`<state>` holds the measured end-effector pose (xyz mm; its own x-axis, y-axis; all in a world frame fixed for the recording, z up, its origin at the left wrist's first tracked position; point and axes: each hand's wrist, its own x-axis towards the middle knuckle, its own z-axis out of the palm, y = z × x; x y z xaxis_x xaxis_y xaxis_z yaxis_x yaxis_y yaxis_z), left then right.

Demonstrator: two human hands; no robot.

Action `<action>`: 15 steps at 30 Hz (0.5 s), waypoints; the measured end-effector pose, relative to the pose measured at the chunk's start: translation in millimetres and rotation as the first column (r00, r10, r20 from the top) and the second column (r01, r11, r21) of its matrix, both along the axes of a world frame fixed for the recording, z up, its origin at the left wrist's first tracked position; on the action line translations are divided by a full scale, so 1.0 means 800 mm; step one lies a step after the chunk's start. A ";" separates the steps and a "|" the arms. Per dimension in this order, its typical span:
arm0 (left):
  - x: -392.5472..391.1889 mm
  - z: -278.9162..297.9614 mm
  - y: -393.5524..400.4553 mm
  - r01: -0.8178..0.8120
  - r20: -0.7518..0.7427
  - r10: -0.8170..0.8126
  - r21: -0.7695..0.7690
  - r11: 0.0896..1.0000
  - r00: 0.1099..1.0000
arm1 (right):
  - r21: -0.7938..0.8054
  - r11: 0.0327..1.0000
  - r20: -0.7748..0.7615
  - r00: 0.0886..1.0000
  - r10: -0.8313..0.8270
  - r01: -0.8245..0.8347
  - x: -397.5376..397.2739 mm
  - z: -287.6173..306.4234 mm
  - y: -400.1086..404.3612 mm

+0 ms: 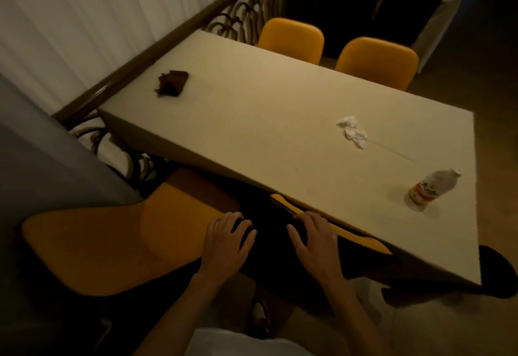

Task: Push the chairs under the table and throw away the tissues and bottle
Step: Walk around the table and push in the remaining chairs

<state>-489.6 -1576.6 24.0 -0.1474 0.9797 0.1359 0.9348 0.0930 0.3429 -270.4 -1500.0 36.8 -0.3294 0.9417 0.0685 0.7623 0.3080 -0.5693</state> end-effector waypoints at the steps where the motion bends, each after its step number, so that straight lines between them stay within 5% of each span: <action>1: -0.007 0.000 -0.011 -0.044 0.008 0.044 0.000 0.999 0.999 | 0.004 0.999 0.004 0.999 0.034 -0.034 -0.011 0.002 -0.003; 15: -0.172 0.022 -0.177 -0.474 0.027 0.473 0.089 0.876 0.881 | 0.013 0.913 0.015 0.913 0.407 -0.408 -0.223 0.015 -0.093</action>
<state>-627.2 -1718.3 41.3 -0.5913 0.7762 0.2189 0.7854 0.4925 0.3750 -448.9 -1574.7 49.2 -0.6852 0.7244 0.0759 0.5750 0.6020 -0.5540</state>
